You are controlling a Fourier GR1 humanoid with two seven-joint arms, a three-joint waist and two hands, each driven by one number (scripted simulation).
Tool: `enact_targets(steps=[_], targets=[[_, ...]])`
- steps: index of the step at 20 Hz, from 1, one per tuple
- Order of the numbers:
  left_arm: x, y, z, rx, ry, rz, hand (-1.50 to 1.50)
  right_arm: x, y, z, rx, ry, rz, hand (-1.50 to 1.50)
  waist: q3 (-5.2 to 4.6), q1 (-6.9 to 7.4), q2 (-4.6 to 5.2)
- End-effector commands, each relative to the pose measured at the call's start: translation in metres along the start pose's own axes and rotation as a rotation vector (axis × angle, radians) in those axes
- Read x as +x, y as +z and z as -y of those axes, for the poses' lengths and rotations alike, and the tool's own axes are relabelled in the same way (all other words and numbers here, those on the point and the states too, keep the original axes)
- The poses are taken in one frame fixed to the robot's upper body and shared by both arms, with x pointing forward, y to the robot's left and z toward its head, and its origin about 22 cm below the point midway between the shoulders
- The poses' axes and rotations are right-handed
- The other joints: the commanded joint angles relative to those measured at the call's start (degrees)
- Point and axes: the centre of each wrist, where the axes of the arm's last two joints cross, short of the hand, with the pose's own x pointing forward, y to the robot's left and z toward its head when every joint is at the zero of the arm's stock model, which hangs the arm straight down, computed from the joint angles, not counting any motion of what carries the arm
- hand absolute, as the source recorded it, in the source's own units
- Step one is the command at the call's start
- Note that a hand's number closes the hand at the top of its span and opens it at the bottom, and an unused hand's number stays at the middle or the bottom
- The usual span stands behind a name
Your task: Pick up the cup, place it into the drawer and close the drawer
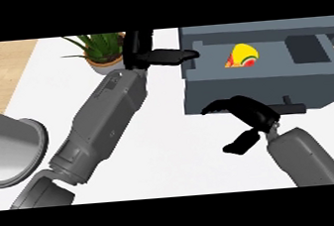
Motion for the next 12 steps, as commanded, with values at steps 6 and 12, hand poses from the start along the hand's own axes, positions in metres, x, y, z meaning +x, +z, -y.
enact_targets(steps=[6, 12], targets=[[0.004, 0.010, -0.042, -0.002, 0.040, 0.008, -1.50, -0.052, -0.036, 0.029, -0.119, -0.012, -0.034, 1.50, 0.17, 4.03, 0.68], [-0.001, 0.024, -0.057, -0.013, 0.048, -0.006, -1.50, -0.060, -0.025, 0.098, -0.316, -0.055, -0.008, 1.50, 0.25, 6.23, 1.16]])
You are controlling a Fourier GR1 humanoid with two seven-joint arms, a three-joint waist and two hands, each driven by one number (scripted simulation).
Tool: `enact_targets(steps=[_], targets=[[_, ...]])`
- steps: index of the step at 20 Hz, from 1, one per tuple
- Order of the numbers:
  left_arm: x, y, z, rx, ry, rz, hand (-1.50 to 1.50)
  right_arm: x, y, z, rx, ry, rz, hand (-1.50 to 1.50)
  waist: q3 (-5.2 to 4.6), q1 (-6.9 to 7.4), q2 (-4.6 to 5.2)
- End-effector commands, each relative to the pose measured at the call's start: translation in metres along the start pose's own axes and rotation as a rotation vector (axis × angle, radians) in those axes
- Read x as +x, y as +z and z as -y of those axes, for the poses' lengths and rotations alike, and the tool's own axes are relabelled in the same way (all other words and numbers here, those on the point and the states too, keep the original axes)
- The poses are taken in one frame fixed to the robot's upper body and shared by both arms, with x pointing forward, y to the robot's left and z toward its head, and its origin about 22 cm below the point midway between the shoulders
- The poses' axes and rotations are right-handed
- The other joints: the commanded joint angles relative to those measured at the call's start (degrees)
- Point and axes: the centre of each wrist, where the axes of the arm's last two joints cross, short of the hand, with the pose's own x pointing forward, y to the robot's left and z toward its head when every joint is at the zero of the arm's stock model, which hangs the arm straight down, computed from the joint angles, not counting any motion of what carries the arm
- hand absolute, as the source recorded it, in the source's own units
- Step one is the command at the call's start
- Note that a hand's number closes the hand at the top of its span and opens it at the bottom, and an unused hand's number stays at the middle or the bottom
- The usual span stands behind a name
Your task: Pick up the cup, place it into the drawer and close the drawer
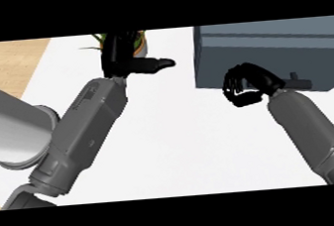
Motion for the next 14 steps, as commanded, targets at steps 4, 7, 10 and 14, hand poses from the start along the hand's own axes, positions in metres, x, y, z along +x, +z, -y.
enact_targets(steps=[4, 7, 10, 14], targets=[[-0.001, 0.013, -0.017, -0.029, 0.016, -0.027, -1.50, 0.001, -0.006, 0.065, -0.204, -0.023, -0.017, 1.50, 0.10, 3.01, 0.61], [0.007, 0.012, -0.034, -0.036, -0.003, -0.022, -1.50, 0.002, -0.001, 0.087, -0.251, -0.066, -0.029, 1.50, 0.07, 3.51, 0.92], [0.004, 0.016, -0.032, -0.044, 0.010, -0.017, -1.50, 0.003, 0.006, 0.103, -0.274, -0.068, -0.020, 1.50, 0.04, 3.83, 1.02], [0.008, 0.015, -0.031, -0.072, 0.006, -0.010, -1.50, 0.007, 0.008, 0.111, -0.265, -0.086, -0.018, 1.50, 0.02, 5.47, 1.30]])
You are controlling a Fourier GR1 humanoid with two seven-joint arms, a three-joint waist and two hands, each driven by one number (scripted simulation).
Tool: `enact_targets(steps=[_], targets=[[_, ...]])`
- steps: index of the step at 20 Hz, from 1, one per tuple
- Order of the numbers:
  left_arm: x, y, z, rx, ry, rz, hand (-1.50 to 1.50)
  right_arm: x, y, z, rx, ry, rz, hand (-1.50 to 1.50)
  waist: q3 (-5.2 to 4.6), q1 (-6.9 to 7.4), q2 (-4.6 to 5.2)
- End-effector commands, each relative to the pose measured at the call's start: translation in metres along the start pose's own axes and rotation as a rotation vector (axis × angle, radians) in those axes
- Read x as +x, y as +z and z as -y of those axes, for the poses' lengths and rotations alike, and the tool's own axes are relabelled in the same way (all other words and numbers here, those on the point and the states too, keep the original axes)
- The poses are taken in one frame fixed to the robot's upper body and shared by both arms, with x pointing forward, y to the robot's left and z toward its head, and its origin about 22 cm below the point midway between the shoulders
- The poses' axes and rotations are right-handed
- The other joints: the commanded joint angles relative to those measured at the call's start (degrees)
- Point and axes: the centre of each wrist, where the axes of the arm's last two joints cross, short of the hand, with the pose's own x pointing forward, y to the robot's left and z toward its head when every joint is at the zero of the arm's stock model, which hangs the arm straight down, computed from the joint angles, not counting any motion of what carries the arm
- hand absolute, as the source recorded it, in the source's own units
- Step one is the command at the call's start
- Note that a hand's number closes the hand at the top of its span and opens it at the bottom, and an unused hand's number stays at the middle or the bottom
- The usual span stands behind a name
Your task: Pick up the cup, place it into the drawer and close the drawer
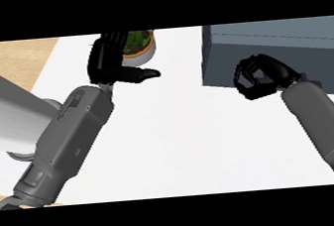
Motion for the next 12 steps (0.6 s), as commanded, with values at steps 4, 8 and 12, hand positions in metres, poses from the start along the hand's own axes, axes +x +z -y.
enact_targets(steps=[4, 8, 12], targets=[[-0.003, 0.010, -0.011, -0.021, 0.011, -0.016, -1.50, 0.047, 0.002, 0.090, -0.247, 0.088, -0.008, 1.50, -0.36, 3.18, 1.44], [-0.001, 0.010, -0.013, -0.033, 0.022, -0.017, -1.50, 0.045, 0.007, 0.093, -0.238, 0.048, 0.013, 1.50, -0.29, 3.41, 1.90], [0.003, 0.010, -0.016, -0.033, 0.029, -0.016, -1.50, 0.046, 0.012, 0.099, -0.232, 0.036, 0.002, 1.50, -0.34, 3.99, 1.53]])
